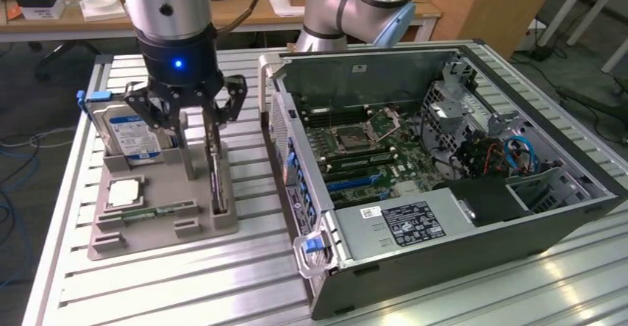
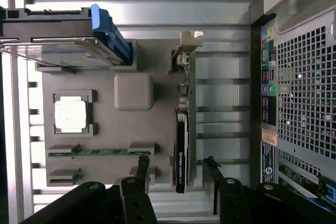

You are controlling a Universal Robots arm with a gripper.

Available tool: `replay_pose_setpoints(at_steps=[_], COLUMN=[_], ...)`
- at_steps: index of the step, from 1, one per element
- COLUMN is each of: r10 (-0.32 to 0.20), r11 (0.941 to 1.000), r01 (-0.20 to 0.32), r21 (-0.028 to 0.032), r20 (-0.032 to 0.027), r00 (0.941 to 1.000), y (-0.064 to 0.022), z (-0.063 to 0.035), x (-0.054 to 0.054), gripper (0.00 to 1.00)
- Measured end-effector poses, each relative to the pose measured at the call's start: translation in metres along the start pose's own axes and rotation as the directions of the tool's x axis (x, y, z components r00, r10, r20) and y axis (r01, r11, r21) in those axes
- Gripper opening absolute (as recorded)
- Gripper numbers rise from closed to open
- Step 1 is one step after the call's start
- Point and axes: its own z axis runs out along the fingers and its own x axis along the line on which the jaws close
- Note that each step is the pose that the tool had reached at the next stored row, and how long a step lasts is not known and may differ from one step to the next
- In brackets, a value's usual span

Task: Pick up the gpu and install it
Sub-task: 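Pick up the gpu and move the gpu toward the slot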

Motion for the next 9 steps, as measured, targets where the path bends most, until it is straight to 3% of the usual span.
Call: replay_pose_setpoints(at_steps=[5,9], r10=[0.002,-0.026], r11=[1.0000,0.9997], r01=[-0.002,0.026], r21=[0.0001,0.0004], r20=[0.0001,-0.0009], r00=[1.0000,0.9997], y=[-0.0007,-0.0010], z=[0.0078,0.0152], x=[0.000,0.000], gripper=[0.53,0.53])
